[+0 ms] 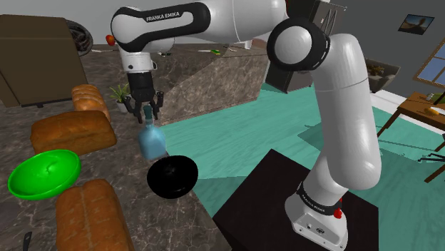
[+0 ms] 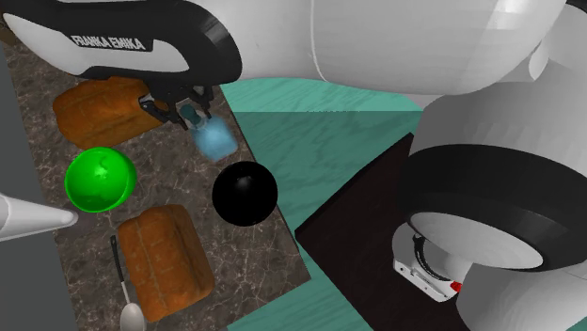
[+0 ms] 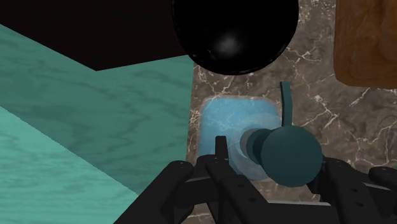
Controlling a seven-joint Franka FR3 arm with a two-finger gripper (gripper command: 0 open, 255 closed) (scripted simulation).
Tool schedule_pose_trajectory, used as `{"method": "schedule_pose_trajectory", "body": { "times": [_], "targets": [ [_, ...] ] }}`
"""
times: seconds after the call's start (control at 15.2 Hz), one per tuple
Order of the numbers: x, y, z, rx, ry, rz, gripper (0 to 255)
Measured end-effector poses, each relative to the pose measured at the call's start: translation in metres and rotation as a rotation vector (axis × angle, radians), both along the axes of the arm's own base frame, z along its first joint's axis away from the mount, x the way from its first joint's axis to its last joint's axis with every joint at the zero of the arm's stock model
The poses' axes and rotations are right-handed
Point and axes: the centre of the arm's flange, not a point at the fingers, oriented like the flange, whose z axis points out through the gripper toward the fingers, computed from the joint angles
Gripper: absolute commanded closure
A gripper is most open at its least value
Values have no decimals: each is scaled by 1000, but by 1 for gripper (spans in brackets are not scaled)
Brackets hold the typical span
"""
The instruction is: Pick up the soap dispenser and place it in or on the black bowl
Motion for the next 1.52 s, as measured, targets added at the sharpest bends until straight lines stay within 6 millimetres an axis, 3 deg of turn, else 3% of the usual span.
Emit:
{"method": "schedule_pose_trajectory", "body": {
  "times": [1.52],
  "targets": [
    [0, 1, 121, 0, 0, 0, 255]
  ]
}}
